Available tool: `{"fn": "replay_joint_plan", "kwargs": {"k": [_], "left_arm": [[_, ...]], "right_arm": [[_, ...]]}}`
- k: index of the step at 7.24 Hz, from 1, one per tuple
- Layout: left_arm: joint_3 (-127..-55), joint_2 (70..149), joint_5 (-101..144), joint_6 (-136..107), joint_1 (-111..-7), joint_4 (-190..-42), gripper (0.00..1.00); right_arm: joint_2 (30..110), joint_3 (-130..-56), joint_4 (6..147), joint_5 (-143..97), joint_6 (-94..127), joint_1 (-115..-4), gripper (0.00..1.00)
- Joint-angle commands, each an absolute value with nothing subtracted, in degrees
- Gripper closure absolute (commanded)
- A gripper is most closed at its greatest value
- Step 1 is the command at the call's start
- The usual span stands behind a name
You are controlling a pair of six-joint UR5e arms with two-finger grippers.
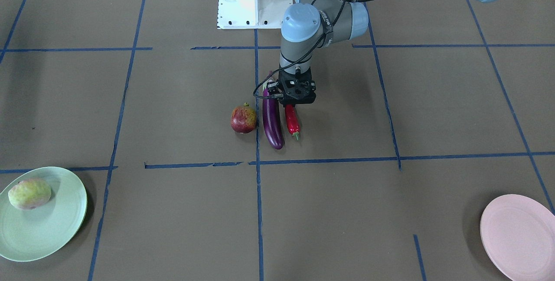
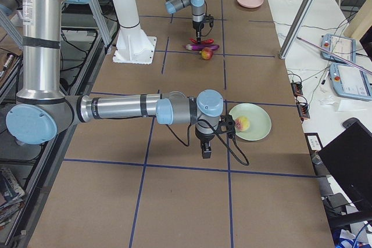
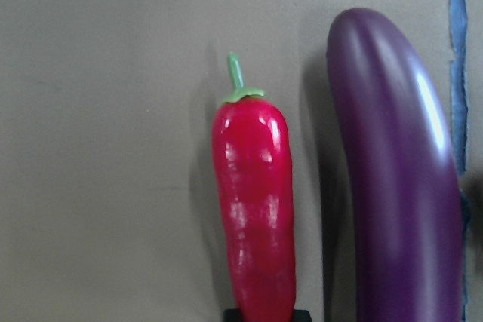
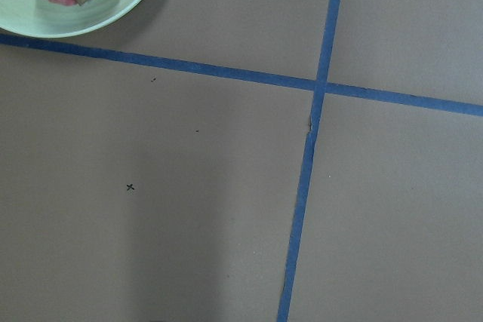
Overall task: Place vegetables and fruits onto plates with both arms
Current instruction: 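Move the left gripper down over the red chili pepper and grasp it, then lift the chili with the left gripper and carry it to the pink plate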
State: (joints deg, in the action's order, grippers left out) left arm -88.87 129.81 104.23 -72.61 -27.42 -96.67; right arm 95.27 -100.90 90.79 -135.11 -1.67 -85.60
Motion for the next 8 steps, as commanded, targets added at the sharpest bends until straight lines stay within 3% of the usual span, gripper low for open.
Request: {"fn": "replay_joint_plan", "kwargs": {"k": [1,5,8], "left_arm": [[-89.6,129.7,104.4,-73.3,-27.9,-96.5,0.9],[-89.9,127.9,112.8,-64.3,-45.7,-94.8,0.95],[-72.7,127.9,120.0,-38.6,-62.5,-95.7,0.97]], "right_arm": [[95.2,-100.9,90.8,-135.2,-1.6,-85.6,0.0],[94.6,-100.9,90.9,-135.4,-1.1,-85.5,0.0],[94.7,-100.9,90.9,-135.5,-1.2,-85.5,0.0]]}}
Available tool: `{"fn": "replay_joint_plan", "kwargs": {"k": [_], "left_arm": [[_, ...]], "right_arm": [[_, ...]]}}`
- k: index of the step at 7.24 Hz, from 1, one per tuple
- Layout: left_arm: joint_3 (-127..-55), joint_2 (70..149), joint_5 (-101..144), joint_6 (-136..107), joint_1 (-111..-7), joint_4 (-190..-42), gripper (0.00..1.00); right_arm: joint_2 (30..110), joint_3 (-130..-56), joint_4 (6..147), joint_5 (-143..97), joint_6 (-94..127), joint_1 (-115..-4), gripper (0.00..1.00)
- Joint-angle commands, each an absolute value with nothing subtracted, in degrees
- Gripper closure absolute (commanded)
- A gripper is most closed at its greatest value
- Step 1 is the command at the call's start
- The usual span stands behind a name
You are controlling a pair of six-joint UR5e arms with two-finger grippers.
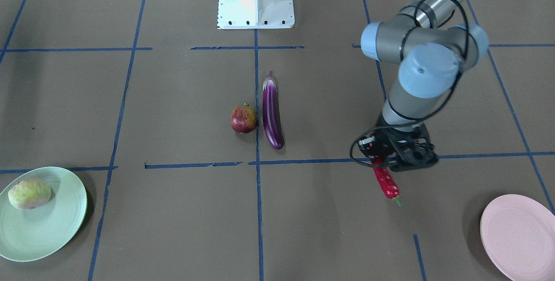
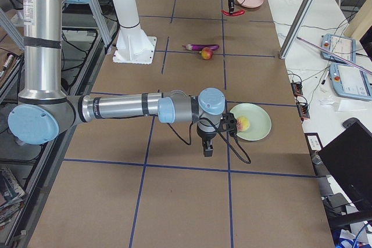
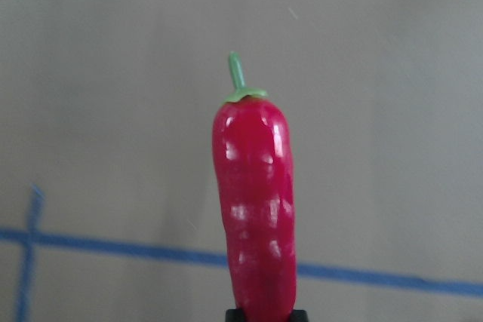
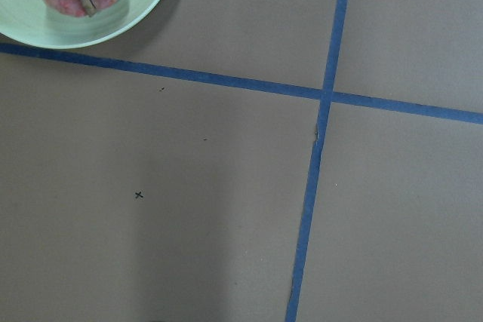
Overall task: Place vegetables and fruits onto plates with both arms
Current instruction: 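Lift the chili with the left gripper and carry it to the pink plate, then release the chili on the pink plate while the right arm moves toward the pomegranate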
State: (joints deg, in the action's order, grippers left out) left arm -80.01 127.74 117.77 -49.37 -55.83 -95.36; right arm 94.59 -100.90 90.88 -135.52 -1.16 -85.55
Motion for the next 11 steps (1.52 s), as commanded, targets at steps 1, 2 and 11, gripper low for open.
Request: {"fn": "replay_joint_plan", "kwargs": {"k": [1,2,11], "left_arm": [[-64.7,128.1,119.9,-31.4,-66.9,-99.6,0.97],[-54.6,129.0,119.3,-28.9,-69.3,-107.8,0.97],[-49.0,127.6,120.3,-18.5,-71.0,-116.5,0.0]], "right_arm": [[94.7,-101.0,90.8,-135.4,-1.2,-85.6,0.0],[94.7,-101.1,90.8,-135.4,-1.2,-85.5,0.0],[88.1,-108.3,90.8,-137.8,9.0,-77.8,0.0]]}}
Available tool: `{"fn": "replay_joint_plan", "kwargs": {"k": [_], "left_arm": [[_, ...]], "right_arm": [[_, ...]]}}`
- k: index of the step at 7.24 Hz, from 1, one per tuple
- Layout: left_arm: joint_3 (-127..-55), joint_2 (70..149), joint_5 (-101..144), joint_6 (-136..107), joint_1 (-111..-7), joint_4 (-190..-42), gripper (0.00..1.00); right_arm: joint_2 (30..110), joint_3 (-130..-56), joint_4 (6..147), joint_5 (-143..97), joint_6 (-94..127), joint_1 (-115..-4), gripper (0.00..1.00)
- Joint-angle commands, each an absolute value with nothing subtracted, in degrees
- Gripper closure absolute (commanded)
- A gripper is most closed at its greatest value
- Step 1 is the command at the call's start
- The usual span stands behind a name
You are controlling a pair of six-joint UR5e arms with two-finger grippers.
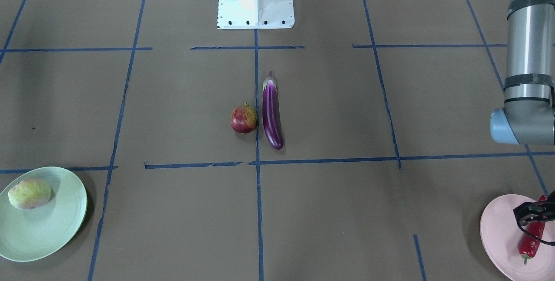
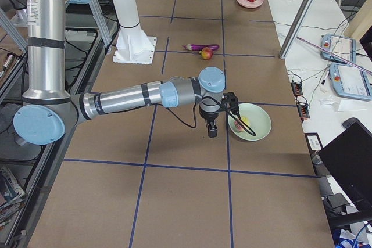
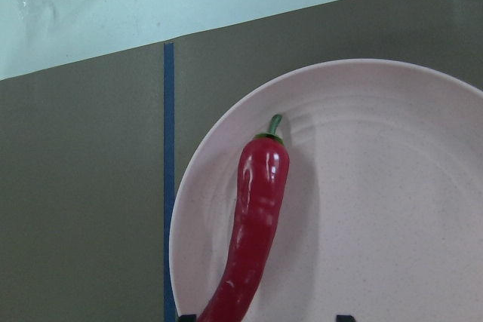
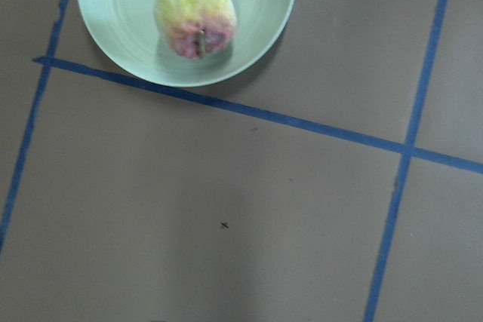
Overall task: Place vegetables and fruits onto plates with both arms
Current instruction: 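Release the chili on the pink plate while the right arm moves toward the pomegranate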
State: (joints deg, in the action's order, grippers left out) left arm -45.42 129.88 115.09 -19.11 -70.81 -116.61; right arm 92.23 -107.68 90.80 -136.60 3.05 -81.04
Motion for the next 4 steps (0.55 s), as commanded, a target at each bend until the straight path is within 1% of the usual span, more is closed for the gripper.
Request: {"fn": "replay_joint_plan", "kwargs": {"k": [1,2,4], "left_arm": [[-52.9,125.4,120.9,-18.5,-71.0,-116.4,0.0],[-54.0,125.2,122.8,-19.0,-71.0,-116.4,0.0],[-54.9,125.2,124.8,-19.2,-71.0,-116.4,0.0]], "right_arm": [[84.0,-108.7,90.9,-137.7,16.7,-74.5,0.0],[79.7,-108.9,91.0,-137.0,22.5,-69.7,0.0],[68.2,-108.3,91.5,-127.2,42.0,-55.0,0.0]]}}
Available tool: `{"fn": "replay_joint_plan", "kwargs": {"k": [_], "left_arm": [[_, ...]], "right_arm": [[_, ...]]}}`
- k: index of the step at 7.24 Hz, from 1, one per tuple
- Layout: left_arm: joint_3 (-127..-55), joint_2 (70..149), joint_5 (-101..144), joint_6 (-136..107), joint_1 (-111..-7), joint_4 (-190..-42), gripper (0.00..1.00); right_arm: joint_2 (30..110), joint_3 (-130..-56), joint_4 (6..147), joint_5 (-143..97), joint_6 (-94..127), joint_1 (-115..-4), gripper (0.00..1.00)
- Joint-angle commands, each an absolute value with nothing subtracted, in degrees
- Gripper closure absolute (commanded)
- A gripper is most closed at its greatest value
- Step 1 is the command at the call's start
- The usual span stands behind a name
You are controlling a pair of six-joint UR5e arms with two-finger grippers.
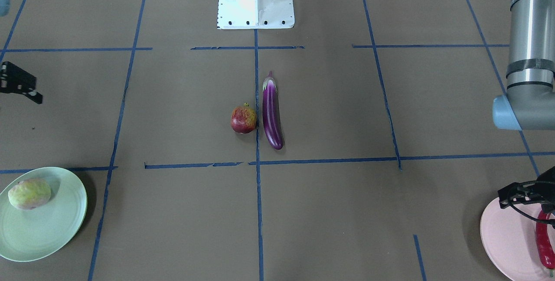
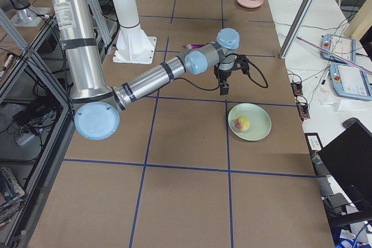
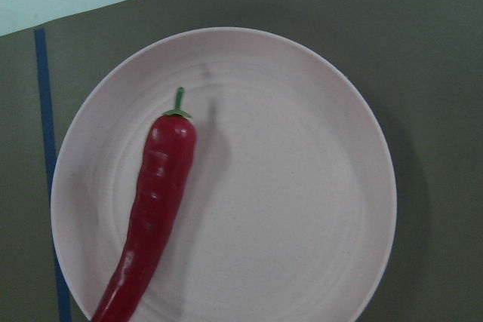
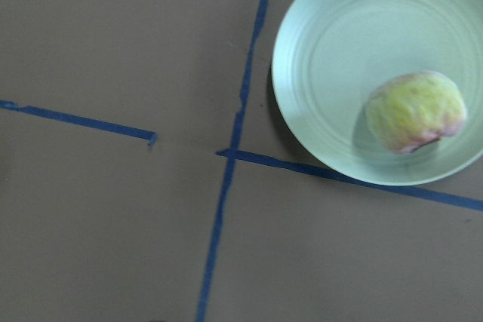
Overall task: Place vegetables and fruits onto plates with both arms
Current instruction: 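Release the chili on the pink plate while the right arm moves toward the pomegranate, then lower the right gripper onto the pomegranate and close on it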
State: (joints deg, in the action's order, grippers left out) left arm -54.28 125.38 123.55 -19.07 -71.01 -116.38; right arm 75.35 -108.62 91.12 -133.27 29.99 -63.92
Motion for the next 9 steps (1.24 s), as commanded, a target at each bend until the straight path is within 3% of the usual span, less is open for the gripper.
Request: {"fn": "replay_joint_plan", "kwargs": {"k": [1,5,9], "left_arm": [[-55.7,125.2,125.8,-19.3,-71.0,-116.3,0.0],[-56.1,124.7,126.2,-19.4,-71.1,-116.5,0.0],[-56.6,124.7,126.2,-21.2,-71.0,-116.9,0.0]], "right_arm": [[64.3,-107.2,91.5,-121.3,49.1,-48.6,0.0],[44.4,-88.9,91.1,-108.6,61.4,-36.8,0.0],[41.1,-83.4,90.0,-103.0,64.3,-32.4,0.0]]}}
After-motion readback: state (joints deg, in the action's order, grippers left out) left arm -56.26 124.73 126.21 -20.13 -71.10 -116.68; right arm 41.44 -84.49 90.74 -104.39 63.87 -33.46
